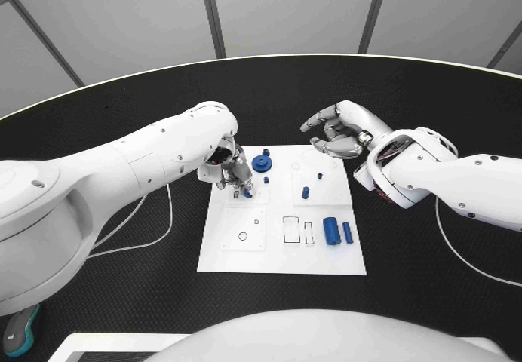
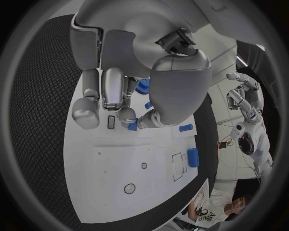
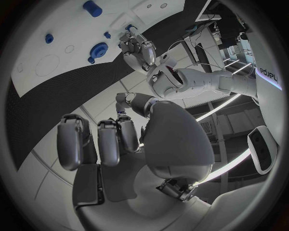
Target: Assemble the parts on the task board
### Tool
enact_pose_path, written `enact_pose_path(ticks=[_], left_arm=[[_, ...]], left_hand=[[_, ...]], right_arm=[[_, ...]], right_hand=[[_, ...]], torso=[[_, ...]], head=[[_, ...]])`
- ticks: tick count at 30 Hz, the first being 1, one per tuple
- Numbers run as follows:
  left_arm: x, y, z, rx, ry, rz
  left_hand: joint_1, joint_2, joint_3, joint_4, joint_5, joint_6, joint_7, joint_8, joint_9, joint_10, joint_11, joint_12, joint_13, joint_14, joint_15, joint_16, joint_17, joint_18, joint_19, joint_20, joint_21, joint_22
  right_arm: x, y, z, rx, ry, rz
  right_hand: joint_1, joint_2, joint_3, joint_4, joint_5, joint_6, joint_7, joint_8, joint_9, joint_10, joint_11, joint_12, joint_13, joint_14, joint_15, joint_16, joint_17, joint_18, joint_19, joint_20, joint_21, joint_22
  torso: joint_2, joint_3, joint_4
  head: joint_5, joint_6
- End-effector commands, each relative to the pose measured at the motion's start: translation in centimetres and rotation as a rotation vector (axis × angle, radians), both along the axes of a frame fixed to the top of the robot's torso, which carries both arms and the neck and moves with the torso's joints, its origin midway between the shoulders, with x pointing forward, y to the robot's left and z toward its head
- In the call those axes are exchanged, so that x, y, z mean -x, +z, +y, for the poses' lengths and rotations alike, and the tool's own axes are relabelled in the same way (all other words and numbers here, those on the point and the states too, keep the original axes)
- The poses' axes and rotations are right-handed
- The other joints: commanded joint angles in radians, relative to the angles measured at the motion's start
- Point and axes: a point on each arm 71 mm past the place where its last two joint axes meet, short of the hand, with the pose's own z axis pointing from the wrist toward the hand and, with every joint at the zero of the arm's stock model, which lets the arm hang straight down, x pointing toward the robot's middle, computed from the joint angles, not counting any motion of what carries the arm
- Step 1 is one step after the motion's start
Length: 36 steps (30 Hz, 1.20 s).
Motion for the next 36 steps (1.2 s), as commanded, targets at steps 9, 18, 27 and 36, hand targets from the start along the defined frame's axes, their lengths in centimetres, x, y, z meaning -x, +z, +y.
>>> enact_pose_path(ticks=[9, 18, 27, 36], left_arm=[[-0.06, -0.01, 0.38, -0.054, 0.028, -0.003], [-0.08, -0.02, 0.21, -0.057, 0.027, -0.004], [-0.14, -0.11, 0.21, -0.058, 0.033, -0.007], [-0.18, -0.14, 0.31, -0.061, 0.035, -0.005]], left_hand=[[-0.001, 0.009, 0.005, -0.012, 0.007, 0.062, -0.055, 0.002, 0.003, 0.005, -0.002, 0.003, 0.002, 0.075, -0.007, 0.005, 0.139, -0.009, 0.005, -0.001, 0.005, 0.0], [-0.004, 0.007, 0.0, -0.01, 0.007, 0.063, -0.055, 0.001, 0.004, 0.006, -0.001, 0.003, 0.003, 0.074, -0.007, 0.004, 0.137, -0.008, 0.004, -0.001, 0.003, -0.003], [-0.01, 0.006, -0.005, -0.006, 0.007, 0.065, -0.054, -0.001, 0.006, 0.006, -0.001, 0.001, 0.001, 0.074, -0.007, 0.004, 0.137, -0.008, 0.003, -0.002, 0.004, -0.002], [-0.024, -0.001, -0.025, 0.006, 0.007, 0.068, -0.054, -0.005, 0.01, 0.006, 0.0, -0.001, 0.001, 0.073, -0.007, 0.002, 0.135, -0.008, 0.001, -0.002, 0.002, -0.005]], right_arm=[[0.02, 0.01, 0.0, 0.0, 0.0, 0.0], [0.06, 0.02, -0.01, -0.001, 0.0, 0.0], [0.08, 0.03, -0.03, -0.001, -0.001, 0.0], [0.1, 0.04, -0.05, -0.001, -0.001, 0.0]], right_hand=[[-0.008, 0.001, 0.0, -0.005, 0.002, 0.007, -0.001, -0.006, -0.001, -0.003, -0.002, 0.0, 0.07, 0.076, 0.006, -0.005, 0.141, 0.01, 0.039, 0.007, 0.0, 0.142], [-0.008, 0.001, 0.0, -0.005, 0.002, 0.007, -0.001, -0.006, -0.001, -0.003, -0.002, 0.0, 0.07, 0.076, 0.006, -0.005, 0.141, 0.01, 0.039, 0.007, 0.0, 0.142], [-0.008, 0.001, 0.0, -0.005, 0.002, 0.007, -0.001, -0.006, -0.001, -0.003, -0.002, 0.0, 0.07, 0.076, 0.006, -0.005, 0.141, 0.01, 0.039, 0.007, 0.0, 0.142], [-0.008, 0.001, 0.0, -0.006, 0.003, 0.009, -0.001, -0.007, -0.002, -0.005, -0.002, -0.002, 0.068, 0.076, 0.005, -0.007, 0.14, 0.011, 0.038, 0.006, -0.001, 0.141]], torso=[[0.0, 0.0006, 0.0005], [0.001, 0.0007, -0.0004], [0.0, 0.0004, 0.0003], [0.0, 0.0005, 0.0004]], head=[[-0.001, 0.0], [-0.002, 0.0], [-0.005, 0.0], [-0.005, 0.0]])
